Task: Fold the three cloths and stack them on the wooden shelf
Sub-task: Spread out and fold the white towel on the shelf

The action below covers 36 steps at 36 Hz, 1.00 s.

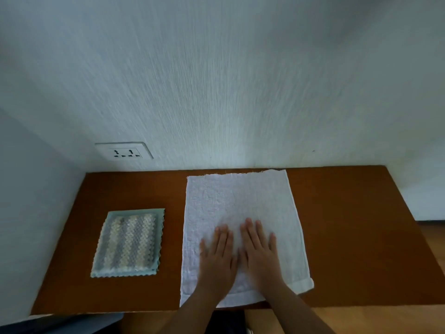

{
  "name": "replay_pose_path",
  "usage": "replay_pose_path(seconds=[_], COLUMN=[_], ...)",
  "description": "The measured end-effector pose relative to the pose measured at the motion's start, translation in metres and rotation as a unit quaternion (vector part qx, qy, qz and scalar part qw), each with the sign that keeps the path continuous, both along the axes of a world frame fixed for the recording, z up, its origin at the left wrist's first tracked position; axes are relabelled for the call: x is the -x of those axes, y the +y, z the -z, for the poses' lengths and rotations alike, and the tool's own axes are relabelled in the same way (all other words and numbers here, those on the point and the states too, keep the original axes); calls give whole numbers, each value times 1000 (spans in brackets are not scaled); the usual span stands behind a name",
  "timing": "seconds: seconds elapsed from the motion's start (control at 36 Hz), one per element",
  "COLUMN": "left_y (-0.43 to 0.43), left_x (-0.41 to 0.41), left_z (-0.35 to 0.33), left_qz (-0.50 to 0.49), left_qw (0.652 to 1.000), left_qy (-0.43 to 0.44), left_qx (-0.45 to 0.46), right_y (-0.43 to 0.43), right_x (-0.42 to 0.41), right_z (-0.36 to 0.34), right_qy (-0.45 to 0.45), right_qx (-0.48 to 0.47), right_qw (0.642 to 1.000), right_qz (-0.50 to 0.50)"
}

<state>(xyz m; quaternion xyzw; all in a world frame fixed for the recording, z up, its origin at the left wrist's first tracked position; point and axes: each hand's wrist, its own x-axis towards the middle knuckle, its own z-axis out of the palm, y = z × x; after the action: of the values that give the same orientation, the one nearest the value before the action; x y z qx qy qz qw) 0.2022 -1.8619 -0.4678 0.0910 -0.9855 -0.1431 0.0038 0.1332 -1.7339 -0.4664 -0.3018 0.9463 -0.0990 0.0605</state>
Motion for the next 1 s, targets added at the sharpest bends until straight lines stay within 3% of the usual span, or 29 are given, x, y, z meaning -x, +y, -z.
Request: replay_pose_path(seconds=[0.17, 0.44, 0.64, 1.0], left_y=[-17, -26, 23, -14], left_x=[-8, -17, -19, -42], left_z=[2, -11, -17, -27], left_qz=[-18, -115, -17, -57], left_qw=[1000, 992, 999, 993], left_qy=[18, -48, -28, -107], left_qx=[8, 21, -12, 11], right_y=[23, 58, 22, 74], right_x=[10, 11, -17, -11], right_z=[-12, -24, -25, -19], right_qy=[-15, -38, -40, -79], right_qx=[0, -16, -16, -40], right_qw=[998, 990, 998, 994], right_qz=[58, 138, 35, 71])
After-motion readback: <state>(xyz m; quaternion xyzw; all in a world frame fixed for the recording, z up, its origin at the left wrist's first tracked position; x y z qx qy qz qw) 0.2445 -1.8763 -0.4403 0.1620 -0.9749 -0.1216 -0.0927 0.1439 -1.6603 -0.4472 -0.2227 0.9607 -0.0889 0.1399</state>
